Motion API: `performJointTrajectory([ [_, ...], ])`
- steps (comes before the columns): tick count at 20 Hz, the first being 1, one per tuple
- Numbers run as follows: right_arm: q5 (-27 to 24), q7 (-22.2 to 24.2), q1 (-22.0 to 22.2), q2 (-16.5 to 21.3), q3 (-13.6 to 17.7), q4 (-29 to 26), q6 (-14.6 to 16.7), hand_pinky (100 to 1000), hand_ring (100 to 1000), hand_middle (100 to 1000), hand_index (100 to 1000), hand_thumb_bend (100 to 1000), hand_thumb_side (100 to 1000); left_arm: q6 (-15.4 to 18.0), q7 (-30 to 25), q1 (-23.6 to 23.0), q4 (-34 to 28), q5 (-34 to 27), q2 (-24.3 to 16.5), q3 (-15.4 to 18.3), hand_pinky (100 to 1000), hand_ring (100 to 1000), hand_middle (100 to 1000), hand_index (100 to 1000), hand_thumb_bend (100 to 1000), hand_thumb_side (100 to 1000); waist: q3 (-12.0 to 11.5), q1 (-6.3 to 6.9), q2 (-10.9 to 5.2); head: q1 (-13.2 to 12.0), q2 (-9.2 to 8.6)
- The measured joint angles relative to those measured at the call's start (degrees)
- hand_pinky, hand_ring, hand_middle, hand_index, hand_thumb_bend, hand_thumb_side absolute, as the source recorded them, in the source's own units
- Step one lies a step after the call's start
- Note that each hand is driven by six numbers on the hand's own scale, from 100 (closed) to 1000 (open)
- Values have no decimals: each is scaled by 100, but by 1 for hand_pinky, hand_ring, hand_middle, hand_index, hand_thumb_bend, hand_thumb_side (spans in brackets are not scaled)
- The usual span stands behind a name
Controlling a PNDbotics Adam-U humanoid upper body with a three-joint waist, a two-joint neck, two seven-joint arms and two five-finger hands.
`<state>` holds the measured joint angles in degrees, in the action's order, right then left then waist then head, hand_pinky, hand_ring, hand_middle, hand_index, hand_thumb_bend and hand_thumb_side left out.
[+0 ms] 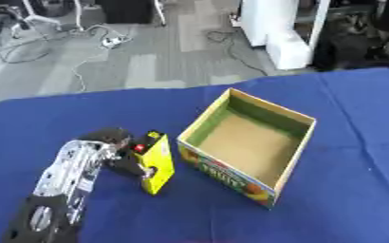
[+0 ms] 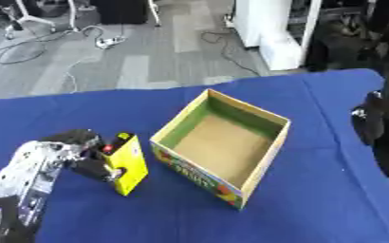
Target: Pick up objects on the table and place them in the box.
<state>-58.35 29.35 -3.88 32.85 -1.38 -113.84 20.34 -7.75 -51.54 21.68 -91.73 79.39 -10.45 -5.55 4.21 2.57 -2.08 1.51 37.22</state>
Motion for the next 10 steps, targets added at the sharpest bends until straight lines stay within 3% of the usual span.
performJointTrajectory([
  [5, 1, 1, 0, 0, 0, 0, 1, 135, 300, 386, 491, 100, 1000, 112, 127, -1, 0, -9, 43, 4, 139, 257, 345, 428, 145, 601, -1, 0, 1, 0, 1],
  [6, 1, 1, 0, 0, 0, 0, 1, 135, 300, 386, 491, 100, 1000, 136, 151, -1, 0, -10, 43, 4, 107, 204, 292, 413, 135, 594, -1, 0, 1, 0, 1],
  [10, 1, 1, 0, 0, 0, 0, 1, 135, 300, 386, 491, 100, 1000, 209, 203, -1, -1, -9, 43, 6, 100, 118, 218, 393, 100, 600, -3, 0, 1, 0, 1],
])
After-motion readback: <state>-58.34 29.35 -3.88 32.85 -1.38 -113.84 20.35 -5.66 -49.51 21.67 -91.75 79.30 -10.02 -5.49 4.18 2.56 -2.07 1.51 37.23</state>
